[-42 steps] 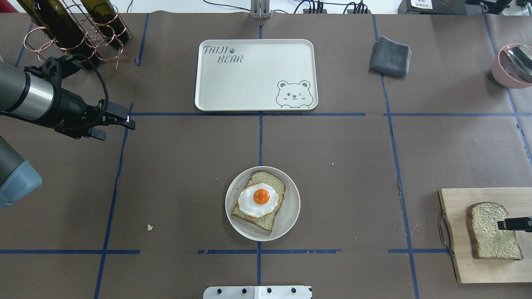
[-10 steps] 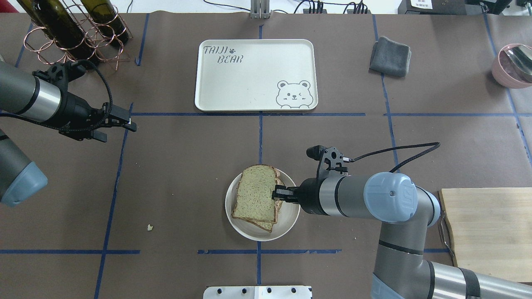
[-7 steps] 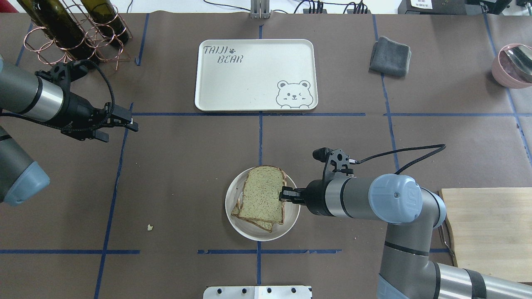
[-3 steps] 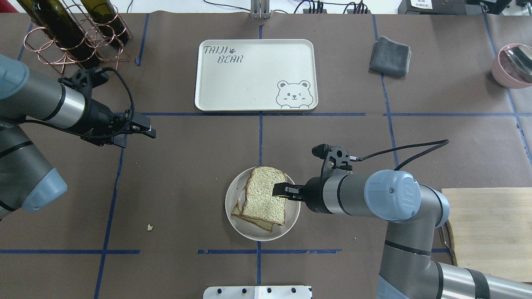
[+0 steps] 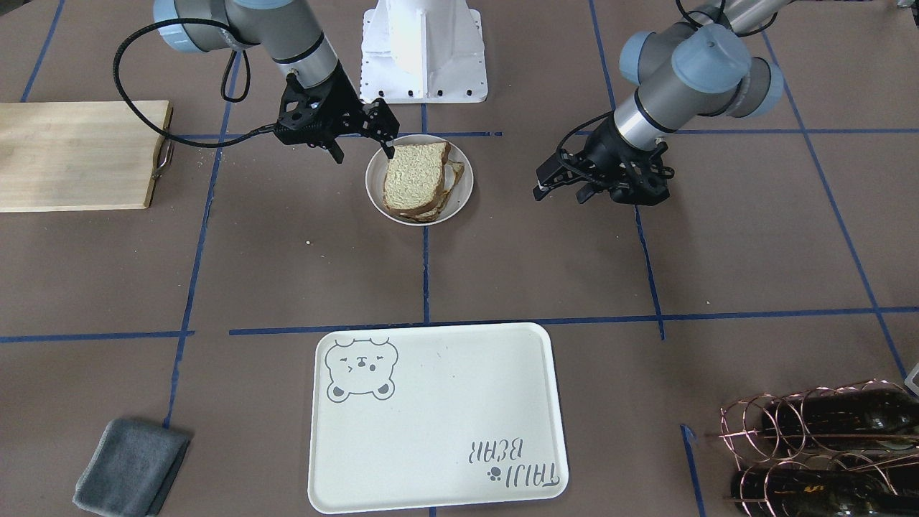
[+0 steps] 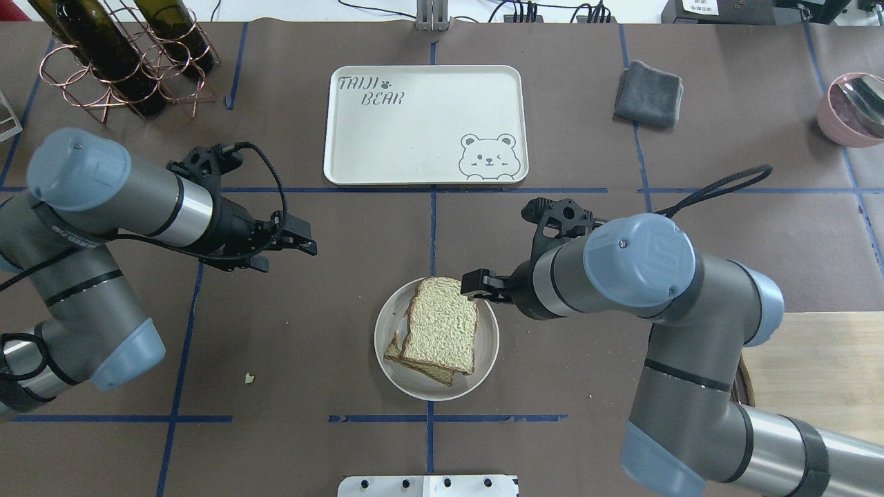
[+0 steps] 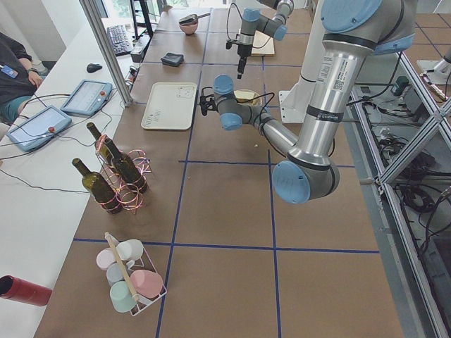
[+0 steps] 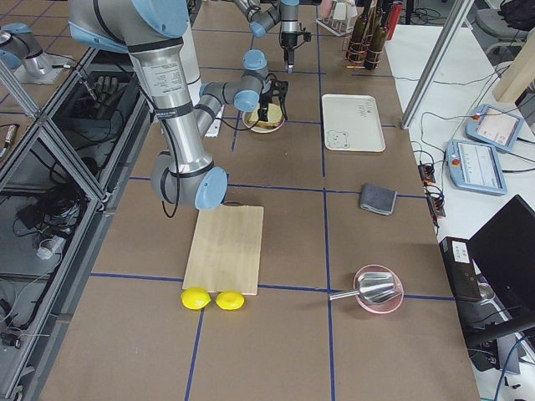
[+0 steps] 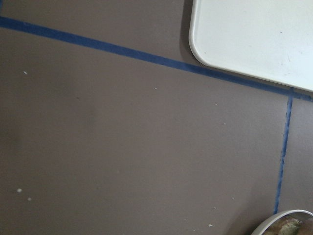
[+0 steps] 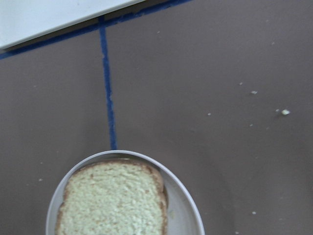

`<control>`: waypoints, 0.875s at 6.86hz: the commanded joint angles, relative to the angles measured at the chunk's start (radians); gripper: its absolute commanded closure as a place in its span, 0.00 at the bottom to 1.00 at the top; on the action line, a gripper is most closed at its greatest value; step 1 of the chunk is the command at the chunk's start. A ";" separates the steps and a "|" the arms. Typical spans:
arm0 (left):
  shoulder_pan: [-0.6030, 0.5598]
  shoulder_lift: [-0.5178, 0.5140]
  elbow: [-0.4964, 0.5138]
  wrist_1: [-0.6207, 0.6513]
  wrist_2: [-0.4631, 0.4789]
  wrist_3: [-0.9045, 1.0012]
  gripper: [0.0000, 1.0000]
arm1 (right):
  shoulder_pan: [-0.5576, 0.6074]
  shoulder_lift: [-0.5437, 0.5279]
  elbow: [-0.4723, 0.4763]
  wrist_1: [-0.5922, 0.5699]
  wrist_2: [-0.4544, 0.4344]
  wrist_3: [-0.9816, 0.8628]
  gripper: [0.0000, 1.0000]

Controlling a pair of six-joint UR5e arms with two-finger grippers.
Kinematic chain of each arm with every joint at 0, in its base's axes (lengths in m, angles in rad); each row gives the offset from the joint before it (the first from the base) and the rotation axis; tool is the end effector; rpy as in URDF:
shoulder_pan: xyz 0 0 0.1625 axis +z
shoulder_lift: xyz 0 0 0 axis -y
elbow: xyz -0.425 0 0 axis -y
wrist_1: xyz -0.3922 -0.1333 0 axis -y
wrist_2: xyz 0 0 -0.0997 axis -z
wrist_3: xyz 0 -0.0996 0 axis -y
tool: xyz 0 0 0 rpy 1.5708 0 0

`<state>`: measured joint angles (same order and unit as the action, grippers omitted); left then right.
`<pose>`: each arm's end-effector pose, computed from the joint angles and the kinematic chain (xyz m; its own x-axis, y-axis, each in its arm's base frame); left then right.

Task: Make sandwich and place on tray
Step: 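Withdraw the right gripper from the sandwich while the left gripper approaches the plate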

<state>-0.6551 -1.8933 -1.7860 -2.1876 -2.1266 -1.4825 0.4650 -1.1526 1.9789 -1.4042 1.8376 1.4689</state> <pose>0.4181 -0.4230 0.3077 0.3313 -0.1601 -0.9298 0.1061 0.9856 -0.1319 -0.4644 -0.3528 0.2314 0.5097 0.1459 0.8479 -0.1843 0.9812 -0.0581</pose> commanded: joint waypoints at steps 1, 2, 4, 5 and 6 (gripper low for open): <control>0.102 -0.039 0.002 0.006 0.074 -0.082 0.18 | 0.142 -0.001 0.020 -0.175 0.128 -0.196 0.00; 0.142 -0.044 0.005 0.012 0.095 -0.087 0.26 | 0.196 -0.005 0.032 -0.229 0.173 -0.299 0.00; 0.219 -0.105 0.019 0.115 0.152 -0.087 0.39 | 0.242 -0.048 0.041 -0.252 0.193 -0.422 0.00; 0.221 -0.128 0.048 0.117 0.152 -0.087 0.41 | 0.250 -0.059 0.041 -0.252 0.195 -0.442 0.00; 0.221 -0.142 0.072 0.117 0.152 -0.087 0.43 | 0.270 -0.077 0.047 -0.252 0.218 -0.476 0.00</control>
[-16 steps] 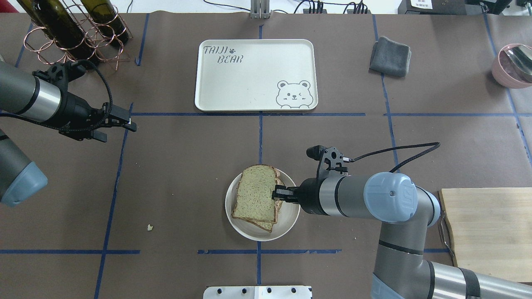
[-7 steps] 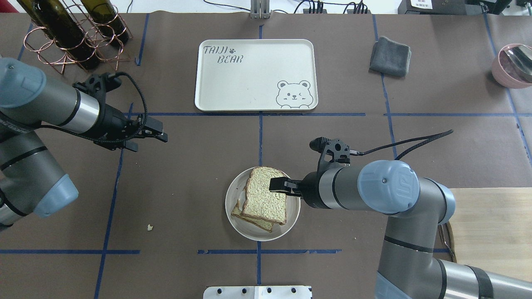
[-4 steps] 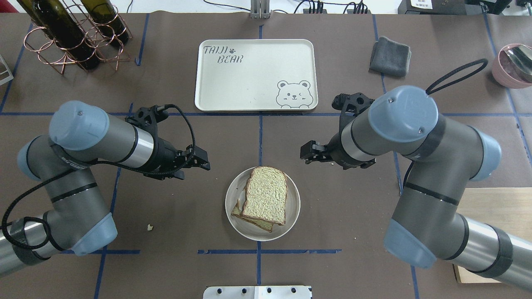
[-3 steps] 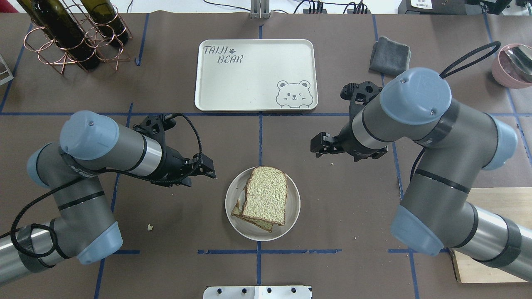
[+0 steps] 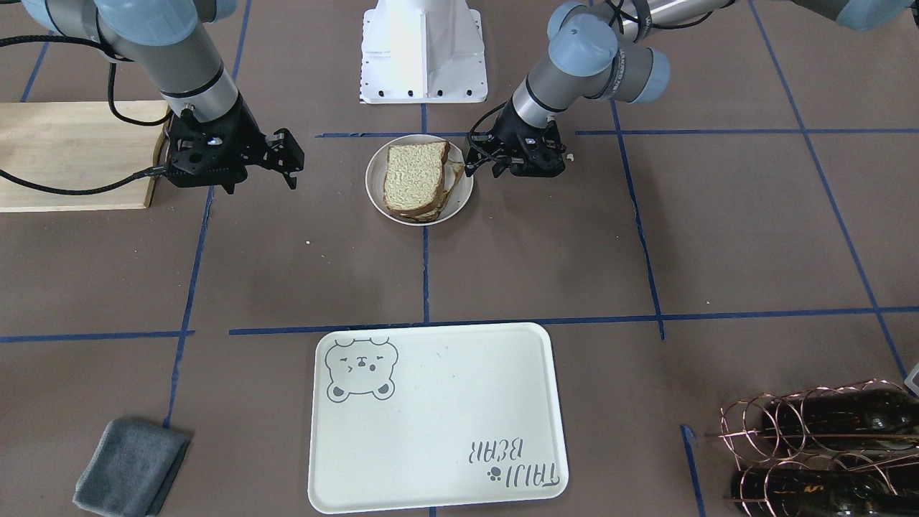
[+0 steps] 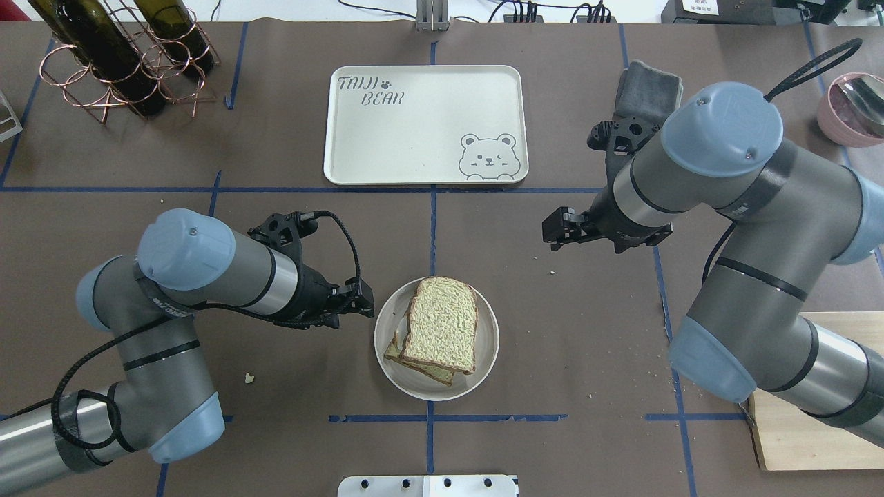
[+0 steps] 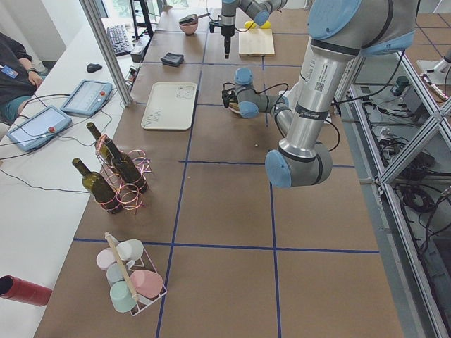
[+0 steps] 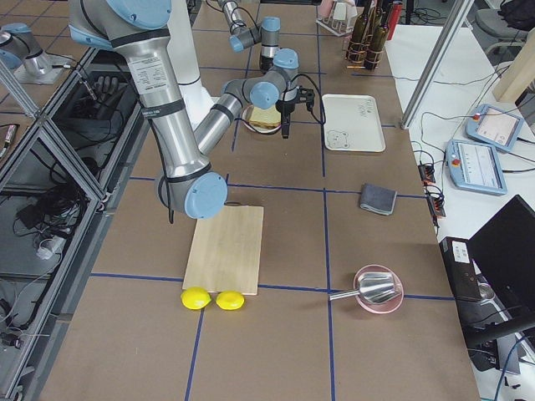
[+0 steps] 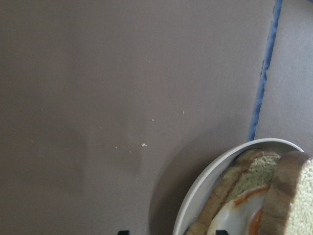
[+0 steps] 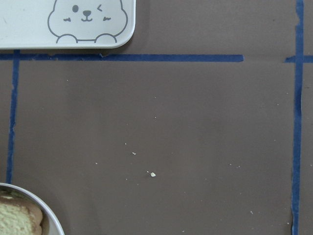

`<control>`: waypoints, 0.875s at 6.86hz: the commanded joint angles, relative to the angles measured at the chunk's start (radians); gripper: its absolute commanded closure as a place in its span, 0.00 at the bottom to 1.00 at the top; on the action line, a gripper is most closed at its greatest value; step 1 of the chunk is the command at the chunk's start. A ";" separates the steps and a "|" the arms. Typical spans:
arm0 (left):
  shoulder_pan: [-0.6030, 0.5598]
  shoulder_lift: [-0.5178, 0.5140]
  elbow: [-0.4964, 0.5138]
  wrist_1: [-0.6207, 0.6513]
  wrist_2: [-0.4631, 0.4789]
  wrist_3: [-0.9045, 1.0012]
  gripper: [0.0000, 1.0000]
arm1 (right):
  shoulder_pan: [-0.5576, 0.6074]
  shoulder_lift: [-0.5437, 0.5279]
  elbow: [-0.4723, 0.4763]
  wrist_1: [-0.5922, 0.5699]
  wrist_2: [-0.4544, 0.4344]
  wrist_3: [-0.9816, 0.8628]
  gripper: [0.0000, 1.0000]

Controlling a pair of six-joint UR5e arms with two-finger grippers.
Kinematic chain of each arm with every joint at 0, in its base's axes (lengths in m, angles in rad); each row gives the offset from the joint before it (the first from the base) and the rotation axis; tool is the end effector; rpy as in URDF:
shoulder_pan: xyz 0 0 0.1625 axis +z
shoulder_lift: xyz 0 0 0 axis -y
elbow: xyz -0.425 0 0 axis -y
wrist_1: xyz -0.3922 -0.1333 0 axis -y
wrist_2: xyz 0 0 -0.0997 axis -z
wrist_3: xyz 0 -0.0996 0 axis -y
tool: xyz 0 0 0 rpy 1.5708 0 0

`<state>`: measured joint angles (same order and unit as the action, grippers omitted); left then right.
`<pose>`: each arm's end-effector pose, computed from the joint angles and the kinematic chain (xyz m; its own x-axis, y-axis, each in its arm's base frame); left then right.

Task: Make sandwich and place on tray
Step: 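Grasp the rim of the white plate with the left gripper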

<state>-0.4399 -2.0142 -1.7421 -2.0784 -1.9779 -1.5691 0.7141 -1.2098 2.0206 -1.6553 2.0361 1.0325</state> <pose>0.5286 -0.3525 0.2700 0.3924 -0.1830 -0.9014 0.0676 0.9831 -0.1702 -0.3606 -0.4298 0.2762 0.6697 -0.0259 0.7422 -0.0196 0.9984 0.0525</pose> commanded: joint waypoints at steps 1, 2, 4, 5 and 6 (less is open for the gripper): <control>0.007 -0.023 0.033 0.008 0.005 0.001 0.45 | 0.062 -0.034 0.009 -0.001 0.064 -0.060 0.00; 0.009 -0.035 0.047 0.008 0.005 0.000 0.47 | 0.076 -0.037 0.009 -0.001 0.072 -0.074 0.00; 0.009 -0.047 0.067 0.008 0.022 0.000 0.50 | 0.080 -0.050 0.016 -0.001 0.073 -0.077 0.00; 0.009 -0.057 0.078 0.006 0.024 0.000 0.53 | 0.080 -0.050 0.017 -0.001 0.073 -0.077 0.00; 0.009 -0.064 0.087 0.007 0.024 0.000 0.56 | 0.082 -0.050 0.017 -0.001 0.073 -0.077 0.00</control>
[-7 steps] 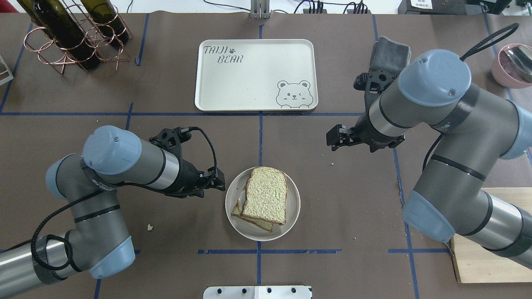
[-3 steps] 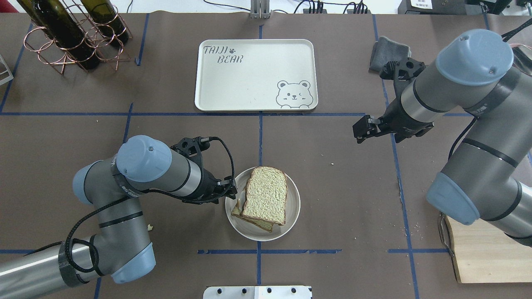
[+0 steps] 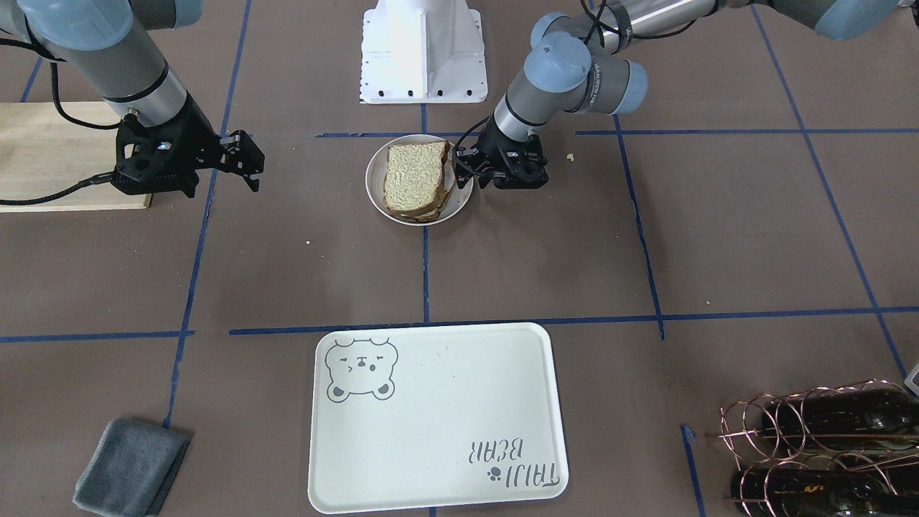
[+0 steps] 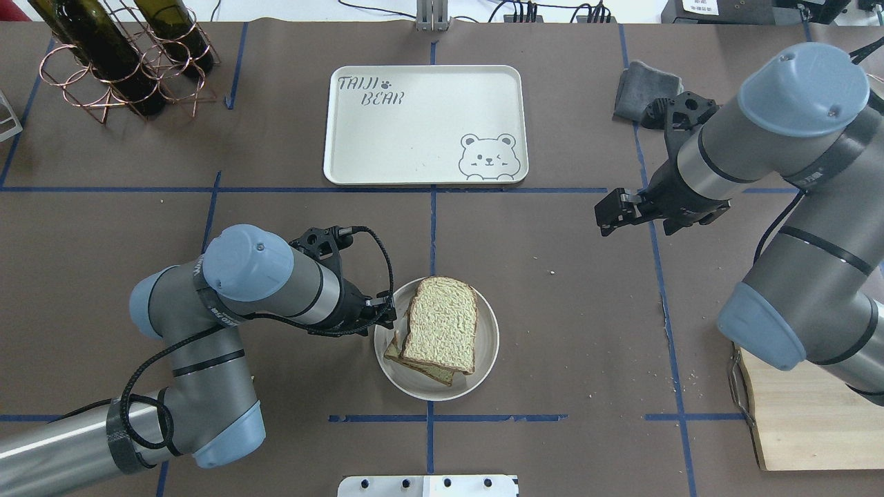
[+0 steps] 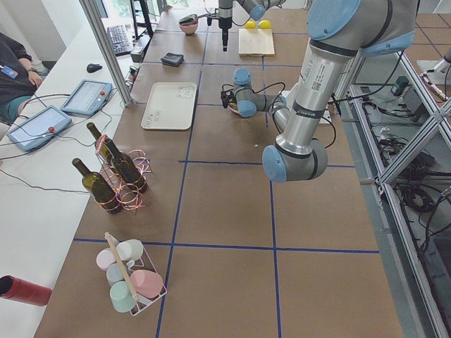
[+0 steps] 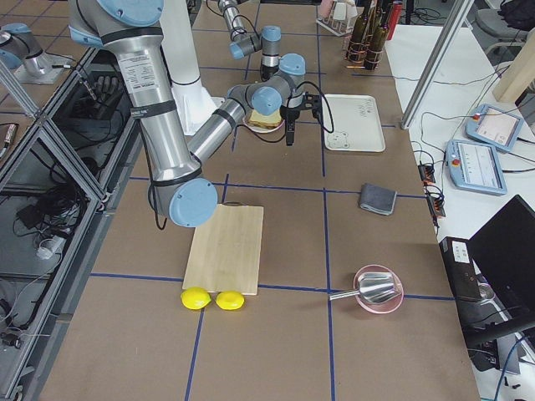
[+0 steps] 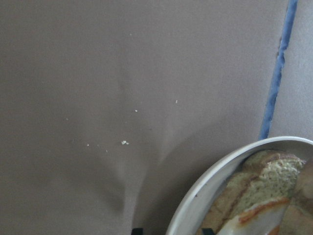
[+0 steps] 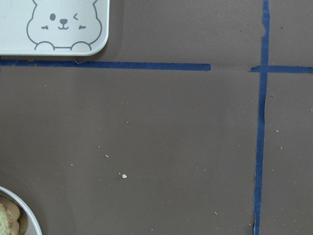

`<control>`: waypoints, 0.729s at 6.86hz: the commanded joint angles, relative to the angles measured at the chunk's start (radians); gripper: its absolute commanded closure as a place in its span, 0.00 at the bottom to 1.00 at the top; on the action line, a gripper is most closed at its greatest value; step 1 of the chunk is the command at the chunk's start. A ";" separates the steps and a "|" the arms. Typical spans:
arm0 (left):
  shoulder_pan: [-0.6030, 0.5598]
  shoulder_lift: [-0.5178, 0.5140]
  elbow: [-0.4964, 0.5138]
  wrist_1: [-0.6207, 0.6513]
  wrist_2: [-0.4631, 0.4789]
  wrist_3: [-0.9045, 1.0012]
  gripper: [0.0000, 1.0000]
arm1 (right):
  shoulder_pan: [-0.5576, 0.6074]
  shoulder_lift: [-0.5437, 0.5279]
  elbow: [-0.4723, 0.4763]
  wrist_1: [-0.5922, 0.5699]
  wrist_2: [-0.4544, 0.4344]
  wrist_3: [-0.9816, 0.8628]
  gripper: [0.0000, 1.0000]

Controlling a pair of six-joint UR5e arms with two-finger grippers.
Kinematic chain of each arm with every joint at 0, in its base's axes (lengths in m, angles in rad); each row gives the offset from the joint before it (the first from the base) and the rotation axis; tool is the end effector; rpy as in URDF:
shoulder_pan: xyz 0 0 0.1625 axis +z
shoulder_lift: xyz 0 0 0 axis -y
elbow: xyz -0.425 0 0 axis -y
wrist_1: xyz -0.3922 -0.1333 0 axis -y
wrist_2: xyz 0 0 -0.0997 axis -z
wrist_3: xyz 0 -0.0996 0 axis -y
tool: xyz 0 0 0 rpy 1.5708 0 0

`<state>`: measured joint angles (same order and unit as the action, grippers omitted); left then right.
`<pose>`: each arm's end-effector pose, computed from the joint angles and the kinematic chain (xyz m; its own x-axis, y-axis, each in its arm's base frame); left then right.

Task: Make sandwich and place on tray
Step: 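Grasp the rim of the white plate with the left gripper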

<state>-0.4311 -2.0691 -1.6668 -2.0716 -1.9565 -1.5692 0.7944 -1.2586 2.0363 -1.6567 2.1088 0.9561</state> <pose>0.5557 -0.3611 0.2698 0.4162 -0.1898 -0.8893 0.0827 0.9818 -0.1709 -0.3206 -0.4439 0.2940 0.6621 -0.0327 0.7487 -0.0022 0.9990 0.0455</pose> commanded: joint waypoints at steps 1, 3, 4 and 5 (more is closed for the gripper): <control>0.000 -0.017 0.024 -0.001 0.002 -0.003 0.58 | 0.003 -0.005 0.002 0.000 0.000 0.000 0.00; 0.012 -0.022 0.038 -0.002 0.004 -0.026 0.62 | 0.005 -0.024 0.019 0.000 0.000 0.000 0.00; 0.014 -0.025 0.042 -0.004 0.027 -0.026 0.63 | 0.005 -0.024 0.021 0.000 0.000 0.000 0.00; 0.018 -0.025 0.042 -0.002 0.028 -0.028 0.70 | 0.005 -0.024 0.021 0.000 0.000 0.000 0.00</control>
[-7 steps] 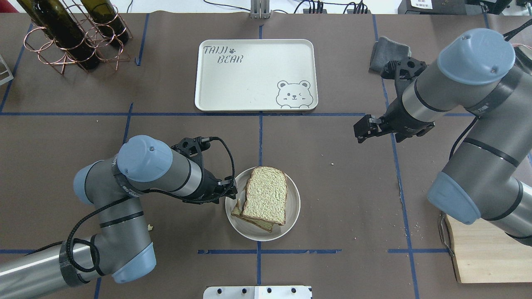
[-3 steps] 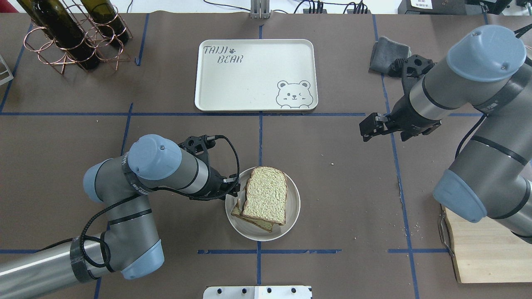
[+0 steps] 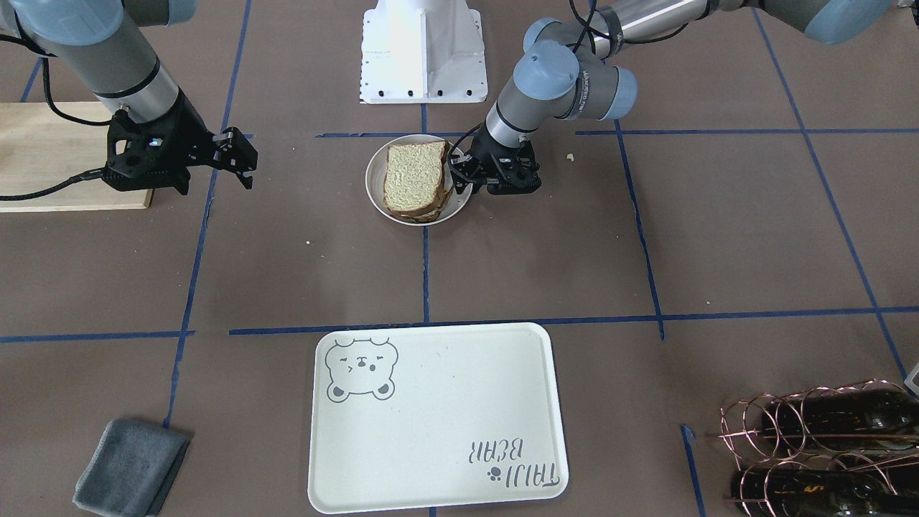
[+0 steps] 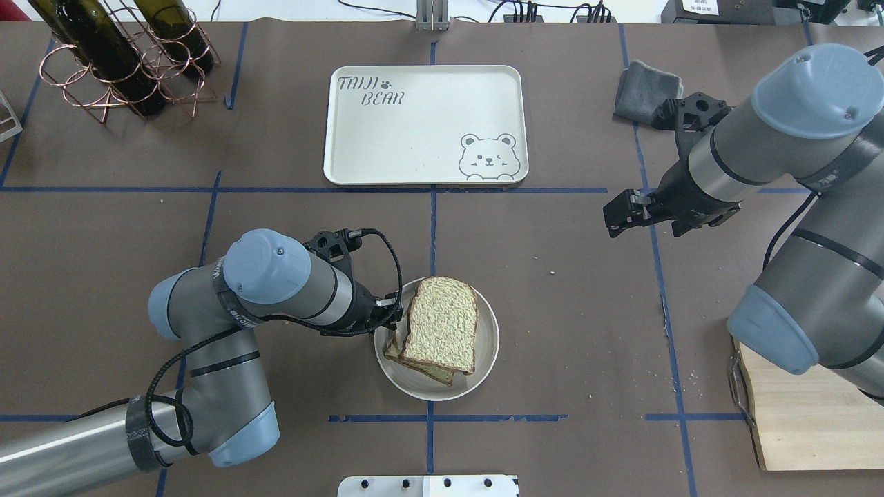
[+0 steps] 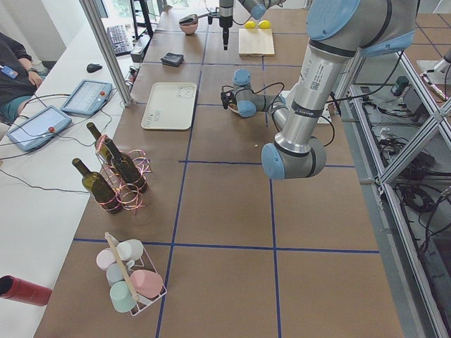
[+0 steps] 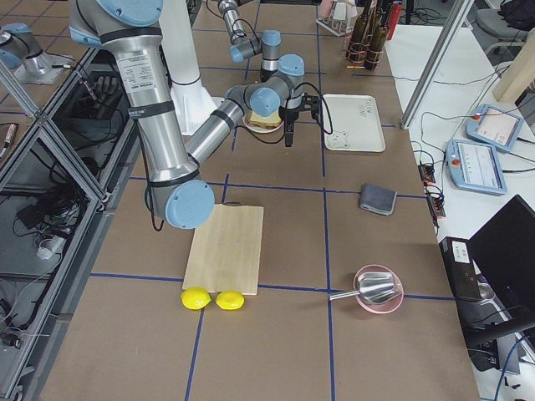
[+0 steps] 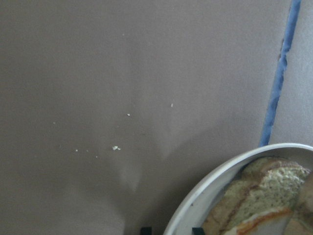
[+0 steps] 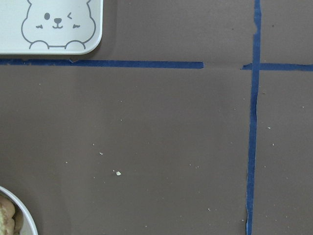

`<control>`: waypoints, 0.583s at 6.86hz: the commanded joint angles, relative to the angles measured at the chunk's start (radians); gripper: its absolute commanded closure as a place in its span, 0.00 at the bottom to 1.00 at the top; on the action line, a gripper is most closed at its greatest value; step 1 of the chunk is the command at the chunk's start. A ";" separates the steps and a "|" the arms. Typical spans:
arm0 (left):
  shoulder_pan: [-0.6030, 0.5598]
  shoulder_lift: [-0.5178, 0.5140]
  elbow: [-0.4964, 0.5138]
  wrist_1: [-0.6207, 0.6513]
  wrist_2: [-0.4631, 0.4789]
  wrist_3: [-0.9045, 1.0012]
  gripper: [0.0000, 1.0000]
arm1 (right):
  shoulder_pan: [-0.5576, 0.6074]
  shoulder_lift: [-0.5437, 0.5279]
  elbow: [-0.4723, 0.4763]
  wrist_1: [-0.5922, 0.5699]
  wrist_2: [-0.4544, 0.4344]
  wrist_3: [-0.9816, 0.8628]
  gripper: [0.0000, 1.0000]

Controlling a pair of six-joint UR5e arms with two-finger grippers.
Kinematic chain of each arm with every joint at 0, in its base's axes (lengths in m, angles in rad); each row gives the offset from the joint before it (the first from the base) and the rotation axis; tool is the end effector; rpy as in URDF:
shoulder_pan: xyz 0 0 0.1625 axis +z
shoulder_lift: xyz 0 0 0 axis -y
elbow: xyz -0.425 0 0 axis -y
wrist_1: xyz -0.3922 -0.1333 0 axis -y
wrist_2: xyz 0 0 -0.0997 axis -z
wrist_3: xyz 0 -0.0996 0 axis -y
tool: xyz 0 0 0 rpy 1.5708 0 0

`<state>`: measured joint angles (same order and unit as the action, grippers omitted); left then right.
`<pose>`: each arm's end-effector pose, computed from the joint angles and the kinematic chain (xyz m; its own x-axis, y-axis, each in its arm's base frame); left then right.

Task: Make sandwich and place on tray
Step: 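Grasp the rim of the white plate with the left gripper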

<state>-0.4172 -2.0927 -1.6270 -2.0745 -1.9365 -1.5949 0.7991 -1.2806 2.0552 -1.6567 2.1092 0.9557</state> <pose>0.5723 -0.3605 0.2723 0.4272 -0.2139 -0.8785 0.1001 0.9768 -0.1892 -0.3129 -0.4395 0.2981 0.6637 -0.0283 0.7475 -0.0063 0.9990 0.0434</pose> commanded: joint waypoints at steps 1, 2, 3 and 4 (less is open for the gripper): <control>0.005 -0.001 -0.007 0.002 0.008 -0.002 0.91 | 0.002 -0.002 0.003 0.000 0.000 0.000 0.00; 0.005 0.000 -0.010 0.002 0.008 -0.002 1.00 | 0.008 -0.002 0.005 0.000 0.000 0.000 0.00; 0.001 0.002 -0.020 -0.002 0.002 -0.004 1.00 | 0.020 -0.018 0.019 0.000 0.000 -0.002 0.00; -0.003 0.005 -0.054 -0.009 -0.001 -0.005 1.00 | 0.046 -0.052 0.031 -0.002 0.000 -0.071 0.00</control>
<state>-0.4159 -2.0907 -1.6512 -2.0770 -1.9331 -1.5982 0.8205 -1.3017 2.0720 -1.6571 2.1092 0.9379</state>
